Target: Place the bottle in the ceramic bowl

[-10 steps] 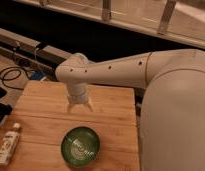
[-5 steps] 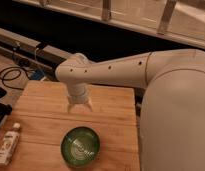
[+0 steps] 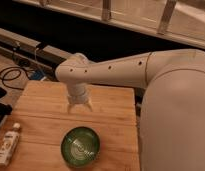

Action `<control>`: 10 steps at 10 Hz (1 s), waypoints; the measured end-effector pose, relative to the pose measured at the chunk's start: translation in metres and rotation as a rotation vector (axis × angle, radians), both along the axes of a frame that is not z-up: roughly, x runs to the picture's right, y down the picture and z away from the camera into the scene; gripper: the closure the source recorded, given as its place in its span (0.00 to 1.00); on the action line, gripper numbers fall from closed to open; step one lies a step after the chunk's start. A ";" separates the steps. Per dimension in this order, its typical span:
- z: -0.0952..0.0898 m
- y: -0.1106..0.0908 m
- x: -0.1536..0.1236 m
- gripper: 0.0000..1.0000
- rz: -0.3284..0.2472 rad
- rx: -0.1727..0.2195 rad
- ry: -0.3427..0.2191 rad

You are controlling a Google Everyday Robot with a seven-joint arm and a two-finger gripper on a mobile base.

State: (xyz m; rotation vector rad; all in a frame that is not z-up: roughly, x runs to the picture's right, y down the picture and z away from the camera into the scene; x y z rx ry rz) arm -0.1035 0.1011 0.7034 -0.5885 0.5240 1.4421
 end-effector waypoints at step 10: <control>-0.030 0.012 -0.105 0.35 -0.138 0.106 -0.138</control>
